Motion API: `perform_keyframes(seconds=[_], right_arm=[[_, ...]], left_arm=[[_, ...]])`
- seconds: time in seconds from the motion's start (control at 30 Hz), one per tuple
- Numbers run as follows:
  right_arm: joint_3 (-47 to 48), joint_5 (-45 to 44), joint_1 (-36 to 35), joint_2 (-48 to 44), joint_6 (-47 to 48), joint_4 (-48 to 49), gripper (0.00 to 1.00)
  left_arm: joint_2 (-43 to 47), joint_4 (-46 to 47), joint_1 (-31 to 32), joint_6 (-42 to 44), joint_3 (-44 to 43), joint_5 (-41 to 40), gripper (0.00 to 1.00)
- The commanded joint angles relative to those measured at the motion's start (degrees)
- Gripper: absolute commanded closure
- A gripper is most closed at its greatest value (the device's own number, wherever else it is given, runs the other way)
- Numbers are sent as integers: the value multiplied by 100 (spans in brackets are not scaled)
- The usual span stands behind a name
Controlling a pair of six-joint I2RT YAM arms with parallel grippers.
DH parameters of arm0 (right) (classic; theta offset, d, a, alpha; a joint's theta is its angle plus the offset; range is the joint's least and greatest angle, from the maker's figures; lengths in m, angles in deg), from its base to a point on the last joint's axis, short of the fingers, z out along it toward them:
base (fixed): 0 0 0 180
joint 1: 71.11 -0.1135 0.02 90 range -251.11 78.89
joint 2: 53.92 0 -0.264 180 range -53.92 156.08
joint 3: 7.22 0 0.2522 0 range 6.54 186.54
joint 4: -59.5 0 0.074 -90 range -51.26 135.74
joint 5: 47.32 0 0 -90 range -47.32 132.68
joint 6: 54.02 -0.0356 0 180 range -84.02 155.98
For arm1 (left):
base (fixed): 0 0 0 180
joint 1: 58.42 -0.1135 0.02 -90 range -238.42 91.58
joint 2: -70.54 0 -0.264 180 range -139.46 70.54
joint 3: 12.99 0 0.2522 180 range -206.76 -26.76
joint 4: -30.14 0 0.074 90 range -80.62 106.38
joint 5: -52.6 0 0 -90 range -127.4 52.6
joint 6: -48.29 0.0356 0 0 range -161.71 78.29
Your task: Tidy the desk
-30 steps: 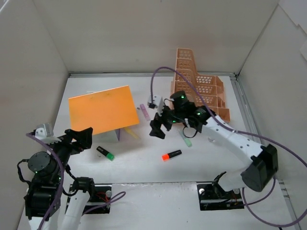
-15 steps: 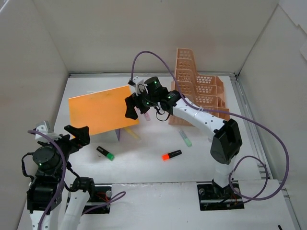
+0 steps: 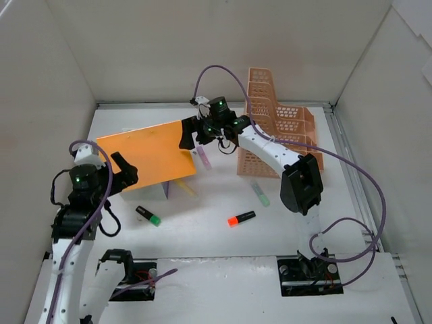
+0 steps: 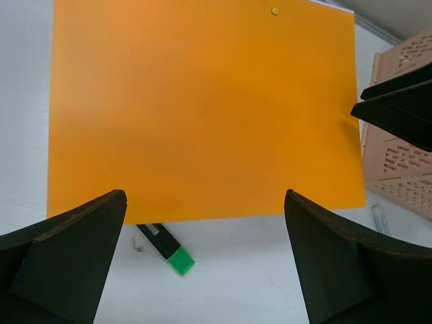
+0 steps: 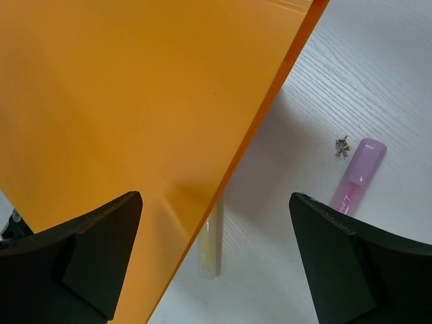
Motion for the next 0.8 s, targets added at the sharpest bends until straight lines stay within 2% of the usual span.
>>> perform_keyframes(seconds=[0.0, 0.13, 0.27, 0.37, 0.67, 0.77], right_arm=[[495, 308, -21, 179, -101, 214, 11], [724, 571, -39, 452, -171, 188, 12], [961, 1289, 32, 777, -365, 214, 13], [1172, 1748, 49, 909, -348, 223, 14], [1471, 2294, 14, 1129, -347, 267, 16], [1524, 2373, 40, 1200, -339, 293, 20]], left_arm=[[-363, 500, -159, 134, -348, 315, 0], [-583, 693, -669, 134, -216, 947, 0], [-653, 1087, -1546, 196, 47, 1870, 0], [-785, 1238, -1847, 248, 83, 2486, 0], [-1058, 1633, -1900, 240, 241, 3154, 0], [-1198, 1651, -1900, 257, 320, 3269, 0]])
